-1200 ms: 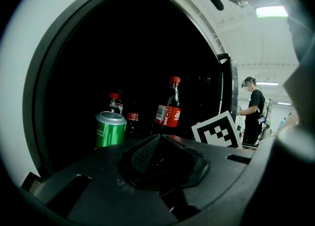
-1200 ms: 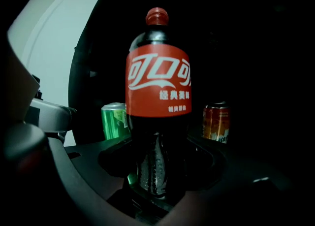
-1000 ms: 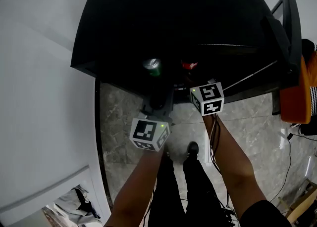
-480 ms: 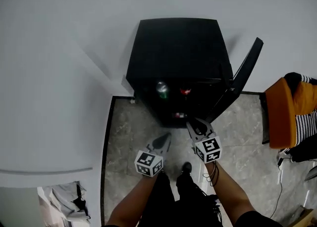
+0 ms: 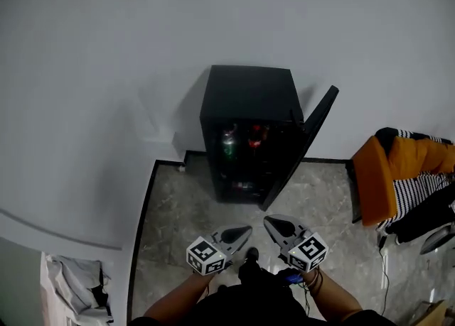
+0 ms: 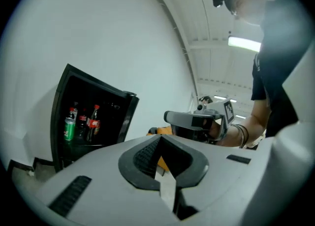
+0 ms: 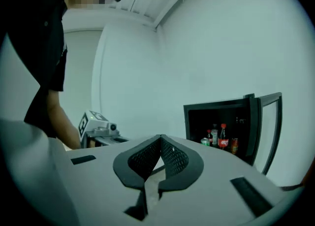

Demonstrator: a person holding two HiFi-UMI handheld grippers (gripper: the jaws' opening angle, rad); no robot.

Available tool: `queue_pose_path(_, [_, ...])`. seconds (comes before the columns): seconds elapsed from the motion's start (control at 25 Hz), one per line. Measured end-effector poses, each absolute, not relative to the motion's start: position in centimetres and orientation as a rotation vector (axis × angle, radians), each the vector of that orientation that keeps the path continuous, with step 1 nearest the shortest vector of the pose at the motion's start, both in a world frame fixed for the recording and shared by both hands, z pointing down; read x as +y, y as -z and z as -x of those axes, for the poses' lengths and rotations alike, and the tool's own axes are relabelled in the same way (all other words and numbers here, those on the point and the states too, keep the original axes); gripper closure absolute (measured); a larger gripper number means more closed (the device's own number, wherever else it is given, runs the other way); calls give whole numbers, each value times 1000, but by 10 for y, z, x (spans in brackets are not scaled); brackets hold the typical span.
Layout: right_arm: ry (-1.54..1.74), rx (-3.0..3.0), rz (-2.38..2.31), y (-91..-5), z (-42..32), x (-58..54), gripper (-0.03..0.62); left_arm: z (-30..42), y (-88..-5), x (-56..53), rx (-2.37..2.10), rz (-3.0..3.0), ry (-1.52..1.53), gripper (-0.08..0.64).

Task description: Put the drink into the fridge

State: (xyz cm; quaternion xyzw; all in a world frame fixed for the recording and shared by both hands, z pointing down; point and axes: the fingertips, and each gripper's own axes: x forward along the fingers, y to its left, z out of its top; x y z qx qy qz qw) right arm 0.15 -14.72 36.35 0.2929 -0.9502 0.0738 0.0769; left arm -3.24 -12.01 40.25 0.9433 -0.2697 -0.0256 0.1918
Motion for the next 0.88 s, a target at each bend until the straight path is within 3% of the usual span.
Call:
queue_pose_path(0.16, [-196, -2892, -934, -329, -8, -81, 569, 52, -386, -43, -635, -2652, 219, 549])
queue_pose_path(0.44, [-381, -2984, -806, -318, 12, 14, 569, 72, -394, 50, -627, -2618, 222, 549])
queue_pose_path(0.88, [-198, -3022, -517, -292, -2, 113, 569, 50, -334, 101, -735, -2782, 140, 549])
